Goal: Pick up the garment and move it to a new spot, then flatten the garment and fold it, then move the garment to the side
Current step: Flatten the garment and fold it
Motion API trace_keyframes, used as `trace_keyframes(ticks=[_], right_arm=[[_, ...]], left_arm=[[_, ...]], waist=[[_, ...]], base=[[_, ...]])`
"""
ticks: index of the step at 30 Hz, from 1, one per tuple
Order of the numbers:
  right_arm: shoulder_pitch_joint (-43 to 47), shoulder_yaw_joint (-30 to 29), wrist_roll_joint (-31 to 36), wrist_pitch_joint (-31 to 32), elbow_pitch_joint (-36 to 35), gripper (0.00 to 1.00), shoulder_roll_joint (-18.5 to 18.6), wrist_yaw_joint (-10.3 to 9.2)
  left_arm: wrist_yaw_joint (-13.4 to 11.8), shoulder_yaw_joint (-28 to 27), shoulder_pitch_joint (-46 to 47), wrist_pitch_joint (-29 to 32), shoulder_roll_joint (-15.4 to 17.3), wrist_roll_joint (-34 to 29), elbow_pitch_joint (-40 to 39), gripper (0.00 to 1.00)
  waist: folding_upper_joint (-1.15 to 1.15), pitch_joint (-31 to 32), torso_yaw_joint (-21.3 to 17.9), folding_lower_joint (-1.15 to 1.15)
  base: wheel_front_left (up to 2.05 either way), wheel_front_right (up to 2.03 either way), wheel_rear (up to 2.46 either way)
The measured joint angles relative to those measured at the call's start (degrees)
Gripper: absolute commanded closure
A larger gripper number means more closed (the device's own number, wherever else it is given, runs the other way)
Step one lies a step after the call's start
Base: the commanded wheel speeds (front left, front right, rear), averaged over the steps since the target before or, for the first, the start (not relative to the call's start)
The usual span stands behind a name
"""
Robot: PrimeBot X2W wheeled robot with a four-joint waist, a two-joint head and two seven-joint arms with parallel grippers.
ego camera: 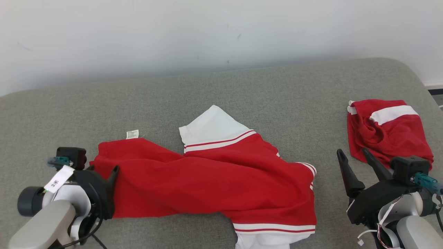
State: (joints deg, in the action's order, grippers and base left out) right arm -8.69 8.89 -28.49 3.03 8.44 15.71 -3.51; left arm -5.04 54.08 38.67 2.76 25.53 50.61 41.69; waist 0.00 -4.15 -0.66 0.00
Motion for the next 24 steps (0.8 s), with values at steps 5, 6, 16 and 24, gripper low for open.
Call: trace_keyframes(ticks=[5,6,16,24], right_arm=[[-0.15,-0.09,0.01,0.10,-0.66,0.00,0.40,0.00],[-0.25,-0.03,0.01,0.33,-0.78,0.00,0.38,0.00],[-1.21,0.00,0.09,0.56,-1.10,0.00,0.66,-0.02],[-1.30,0.19,0.10,0.59,-0.81,0.00,0.66,-0.02]], left_arm=[[-0.49,-0.23,0.01,0.82,-0.40,0.15,3.31,0.00],[-0.58,-0.49,0.07,0.82,-0.49,0.34,3.97,0.00],[0.59,-1.12,0.36,2.32,-3.30,1.87,6.76,0.68],[2.47,-1.96,3.63,-0.25,-2.97,1.31,6.88,1.00]], waist=[[0.00,-0.79,-0.26,0.00],[-0.01,-0.95,-0.33,0.00],[-0.01,-1.85,-0.51,0.00],[-0.01,-1.92,-0.14,0.00]], base=[[0.00,0.00,0.00],[0.00,0.00,0.00],[0.00,0.00,0.00],[0.00,0.00,0.00]])
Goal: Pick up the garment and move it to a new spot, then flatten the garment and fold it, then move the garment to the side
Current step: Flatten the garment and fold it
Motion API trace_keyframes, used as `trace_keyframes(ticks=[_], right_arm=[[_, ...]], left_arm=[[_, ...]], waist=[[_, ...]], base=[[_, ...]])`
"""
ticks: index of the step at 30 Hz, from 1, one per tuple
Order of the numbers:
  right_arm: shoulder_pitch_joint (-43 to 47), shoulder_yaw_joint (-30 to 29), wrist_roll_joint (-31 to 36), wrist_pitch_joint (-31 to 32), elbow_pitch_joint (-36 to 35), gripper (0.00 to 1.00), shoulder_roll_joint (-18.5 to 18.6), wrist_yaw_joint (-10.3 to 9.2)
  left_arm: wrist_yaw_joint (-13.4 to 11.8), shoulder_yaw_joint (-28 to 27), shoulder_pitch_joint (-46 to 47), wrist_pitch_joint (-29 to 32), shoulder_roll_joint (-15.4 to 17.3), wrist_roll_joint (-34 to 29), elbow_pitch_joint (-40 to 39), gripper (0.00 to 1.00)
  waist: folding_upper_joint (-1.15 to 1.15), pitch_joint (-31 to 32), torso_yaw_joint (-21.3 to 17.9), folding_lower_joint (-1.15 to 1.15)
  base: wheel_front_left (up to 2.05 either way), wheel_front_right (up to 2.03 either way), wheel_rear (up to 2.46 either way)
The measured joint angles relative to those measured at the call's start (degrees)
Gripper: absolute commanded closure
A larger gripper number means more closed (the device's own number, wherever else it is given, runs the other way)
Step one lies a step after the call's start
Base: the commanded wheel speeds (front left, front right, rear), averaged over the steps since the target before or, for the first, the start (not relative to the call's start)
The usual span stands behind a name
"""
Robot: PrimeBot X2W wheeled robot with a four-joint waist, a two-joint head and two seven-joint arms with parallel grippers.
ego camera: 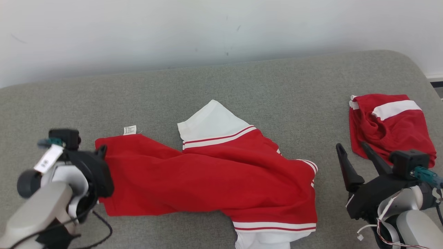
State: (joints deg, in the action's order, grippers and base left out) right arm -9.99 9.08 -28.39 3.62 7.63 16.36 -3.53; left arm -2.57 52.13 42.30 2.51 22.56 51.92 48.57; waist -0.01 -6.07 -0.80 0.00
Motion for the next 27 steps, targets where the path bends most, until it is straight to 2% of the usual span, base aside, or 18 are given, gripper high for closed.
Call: trace_keyframes(ticks=[2,7,10,11,12,13,20,27], right_arm=[[-0.39,0.69,0.15,0.45,0.16,0.00,-0.19,0.00],[-1.40,1.51,0.21,0.46,0.19,0.00,-1.09,0.01],[-1.28,1.40,0.21,0.46,0.41,0.00,-1.08,0.01],[-1.27,1.29,0.21,0.45,0.41,0.00,-1.05,0.01],[-1.27,1.19,0.21,0.44,0.42,0.00,-1.04,0.01],[-1.31,1.14,0.21,0.44,0.55,0.00,-1.04,0.01],[-2.42,1.60,0.22,0.45,1.19,0.00,-1.13,0.01],[-2.71,1.89,0.23,0.45,1.47,0.00,-1.14,0.09]], left_arm=[[1.15,-0.83,2.08,-0.57,0.40,0.13,-0.83,1.00],[2.24,-1.60,4.48,-1.10,2.18,0.10,-0.97,1.00],[4.27,-0.88,4.89,1.80,2.96,0.52,0.02,1.00],[5.33,-0.54,4.80,2.93,3.08,0.66,0.34,0.71],[5.80,-0.40,4.74,4.12,3.08,1.25,0.64,0.12],[6.53,-0.30,4.72,5.66,3.11,2.32,1.07,0.00],[7.21,0.56,5.03,12.60,4.69,3.27,4.49,0.00],[7.97,1.15,5.11,18.03,4.39,4.03,6.41,0.00]], waist=[[0.00,0.04,-0.09,0.00],[0.00,-0.05,-0.97,0.00],[0.00,-0.42,-1.49,0.00],[0.00,-0.57,-1.62,0.00],[0.00,-0.73,-1.75,0.00],[0.00,-0.88,-1.86,0.00],[0.00,-1.58,-2.56,0.00],[0.00,-2.00,-2.98,0.00]], base=[[0.00,0.00,0.00],[0.00,0.00,0.00],[0.00,0.00,0.00],[0.00,0.00,0.00],[0.00,0.00,0.00],[0.00,0.00,0.00],[0.00,0.00,0.00],[0.00,0.00,0.00]])
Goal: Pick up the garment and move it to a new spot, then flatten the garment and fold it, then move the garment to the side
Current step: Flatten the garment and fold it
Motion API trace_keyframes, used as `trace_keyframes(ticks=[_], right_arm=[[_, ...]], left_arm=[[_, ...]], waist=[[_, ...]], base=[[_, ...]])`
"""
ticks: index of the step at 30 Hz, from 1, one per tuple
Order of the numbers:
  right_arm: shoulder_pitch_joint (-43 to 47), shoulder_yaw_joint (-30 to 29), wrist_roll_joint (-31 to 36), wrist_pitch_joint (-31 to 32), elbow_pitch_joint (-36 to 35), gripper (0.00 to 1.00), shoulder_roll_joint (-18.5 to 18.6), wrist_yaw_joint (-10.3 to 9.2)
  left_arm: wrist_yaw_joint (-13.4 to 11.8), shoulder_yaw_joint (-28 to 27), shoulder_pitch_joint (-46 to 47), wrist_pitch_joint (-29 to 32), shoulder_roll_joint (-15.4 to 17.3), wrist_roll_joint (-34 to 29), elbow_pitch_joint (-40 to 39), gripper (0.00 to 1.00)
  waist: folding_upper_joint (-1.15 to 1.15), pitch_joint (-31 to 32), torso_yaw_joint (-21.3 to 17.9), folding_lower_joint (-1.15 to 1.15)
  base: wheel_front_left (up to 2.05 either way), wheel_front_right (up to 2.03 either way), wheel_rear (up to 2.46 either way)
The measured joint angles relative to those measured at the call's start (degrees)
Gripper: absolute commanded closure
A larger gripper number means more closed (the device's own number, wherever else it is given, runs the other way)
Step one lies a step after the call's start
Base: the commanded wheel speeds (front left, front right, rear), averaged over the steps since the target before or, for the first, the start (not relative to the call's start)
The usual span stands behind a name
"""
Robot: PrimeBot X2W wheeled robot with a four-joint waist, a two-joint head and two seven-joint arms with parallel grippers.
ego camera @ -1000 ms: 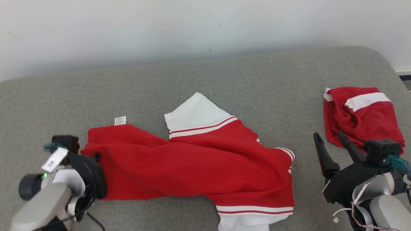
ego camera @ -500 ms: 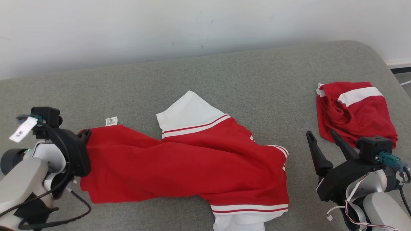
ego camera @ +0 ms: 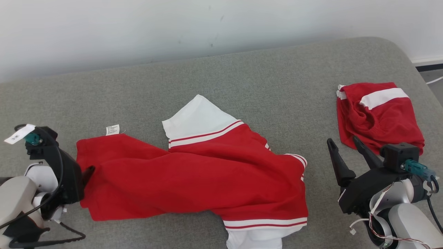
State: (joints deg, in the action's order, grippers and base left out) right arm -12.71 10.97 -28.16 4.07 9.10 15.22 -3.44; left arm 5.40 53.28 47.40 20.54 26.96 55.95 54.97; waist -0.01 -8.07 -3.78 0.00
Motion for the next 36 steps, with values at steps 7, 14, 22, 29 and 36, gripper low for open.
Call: trace_keyframes(ticks=[7,14,22,29,36], right_arm=[[-0.69,0.05,0.01,-0.02,0.20,0.00,-0.04,0.25],[-0.71,-0.21,0.01,-0.07,0.31,0.00,0.00,0.25],[-1.46,0.23,0.03,-0.08,0.20,0.00,-0.11,0.26],[-3.43,1.62,0.62,-0.13,-0.22,0.00,-1.26,0.26],[-4.28,1.60,1.04,-0.64,0.24,0.00,-1.54,0.25]], left_arm=[[0.75,0.54,0.23,2.99,-0.52,1.77,0.90,1.00],[1.54,0.68,3.77,2.03,-0.18,1.55,-0.68,1.00],[1.70,-2.04,10.14,-3.49,-0.41,1.56,-4.56,1.00],[1.74,-2.05,12.90,-8.45,-0.37,-0.46,-5.31,1.00],[1.76,-1.89,14.01,-16.45,-1.83,-1.54,-7.16,1.00]], waist=[[0.00,-0.55,-0.56,0.00],[0.00,-0.91,-0.80,0.00],[0.00,-1.70,-1.24,0.00],[0.00,-3.40,-2.42,0.00],[0.00,-5.38,-3.40,-0.01]], base=[[0.00,0.00,0.00],[0.00,0.00,0.00],[0.00,0.00,0.00],[0.00,0.00,0.00],[0.00,0.00,0.00]])
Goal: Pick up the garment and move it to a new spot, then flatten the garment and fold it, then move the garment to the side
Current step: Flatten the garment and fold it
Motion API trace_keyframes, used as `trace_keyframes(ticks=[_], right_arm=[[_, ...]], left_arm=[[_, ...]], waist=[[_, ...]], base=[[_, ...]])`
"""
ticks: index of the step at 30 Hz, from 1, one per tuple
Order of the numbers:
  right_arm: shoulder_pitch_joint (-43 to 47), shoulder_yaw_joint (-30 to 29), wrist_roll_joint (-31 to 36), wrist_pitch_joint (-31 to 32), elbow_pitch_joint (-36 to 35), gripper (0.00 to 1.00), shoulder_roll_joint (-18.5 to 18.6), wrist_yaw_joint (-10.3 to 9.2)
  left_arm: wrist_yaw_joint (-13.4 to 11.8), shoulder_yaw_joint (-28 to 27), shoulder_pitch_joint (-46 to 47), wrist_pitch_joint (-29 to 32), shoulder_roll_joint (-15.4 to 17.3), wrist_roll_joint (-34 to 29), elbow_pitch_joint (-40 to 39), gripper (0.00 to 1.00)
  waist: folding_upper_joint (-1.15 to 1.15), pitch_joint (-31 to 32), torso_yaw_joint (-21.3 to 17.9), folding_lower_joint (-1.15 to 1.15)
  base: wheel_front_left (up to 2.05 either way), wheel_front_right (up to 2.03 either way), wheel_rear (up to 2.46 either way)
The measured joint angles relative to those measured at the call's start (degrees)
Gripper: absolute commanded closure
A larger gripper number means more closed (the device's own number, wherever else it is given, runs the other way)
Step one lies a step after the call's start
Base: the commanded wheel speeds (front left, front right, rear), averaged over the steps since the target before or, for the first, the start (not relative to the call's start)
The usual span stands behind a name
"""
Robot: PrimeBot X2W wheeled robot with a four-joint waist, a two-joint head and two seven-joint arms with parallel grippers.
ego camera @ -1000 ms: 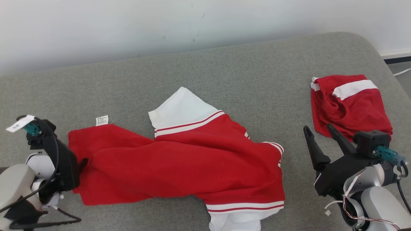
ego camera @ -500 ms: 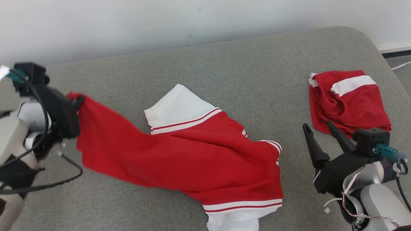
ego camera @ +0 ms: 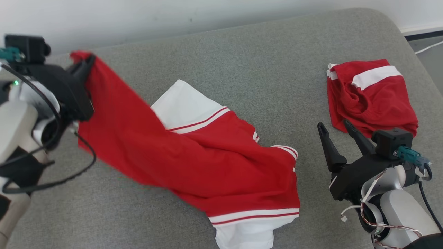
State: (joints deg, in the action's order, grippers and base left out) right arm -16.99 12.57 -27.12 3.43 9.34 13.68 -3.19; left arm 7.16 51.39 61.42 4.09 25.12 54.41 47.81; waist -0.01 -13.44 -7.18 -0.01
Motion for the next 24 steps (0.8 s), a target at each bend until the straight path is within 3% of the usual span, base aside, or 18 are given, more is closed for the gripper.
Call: trace_keyframes(ticks=[7,8,9,10,11,12,18,24], right_arm=[[-1.40,0.74,0.37,-0.45,0.57,0.00,-0.51,0.00],[-1.52,0.82,0.49,-0.48,0.65,0.00,-0.60,0.00],[-1.54,0.96,0.51,-0.49,0.87,0.00,-0.74,0.00],[-1.62,1.20,0.51,-0.49,1.23,0.00,-0.86,0.01],[-1.88,1.67,0.52,-0.49,1.60,0.00,-1.13,0.07],[-2.10,1.87,0.52,-0.51,1.64,0.00,-1.34,0.16],[-2.32,1.23,0.43,-1.00,2.34,0.00,-1.36,0.22],[-2.13,0.31,-1.53,-1.40,2.53,0.00,-1.38,1.64]], left_arm=[[0.00,-0.56,4.60,-8.22,0.27,-3.05,1.08,1.00],[-0.01,-0.35,4.59,-8.15,0.11,-3.04,1.76,0.82],[-0.02,1.31,4.41,-7.83,0.36,-3.31,1.64,0.53],[0.00,2.75,3.91,-7.92,0.47,-3.99,1.44,0.53],[0.01,2.96,3.09,-8.26,0.31,-4.00,1.96,0.22],[0.01,2.92,2.24,-8.24,0.10,-3.75,3.01,0.00],[0.00,5.15,1.06,-9.79,0.27,-4.43,4.65,0.00],[0.00,6.16,0.74,-11.80,1.25,-4.54,5.55,0.00]], waist=[[0.00,-0.48,-0.29,0.00],[0.00,-0.50,-0.32,0.00],[0.00,-0.52,-0.34,0.00],[0.01,-0.54,-0.38,0.00],[0.01,-0.56,-0.47,0.01],[0.01,-0.58,-0.58,0.00],[0.00,-0.43,-0.26,0.00],[0.01,1.01,0.70,0.01]], base=[[0.00,0.00,0.00],[0.00,0.00,0.00],[0.00,0.00,0.00],[0.00,0.00,0.00],[0.00,0.00,0.00],[0.00,0.00,0.00],[0.00,0.00,0.00],[0.00,0.00,0.00]])
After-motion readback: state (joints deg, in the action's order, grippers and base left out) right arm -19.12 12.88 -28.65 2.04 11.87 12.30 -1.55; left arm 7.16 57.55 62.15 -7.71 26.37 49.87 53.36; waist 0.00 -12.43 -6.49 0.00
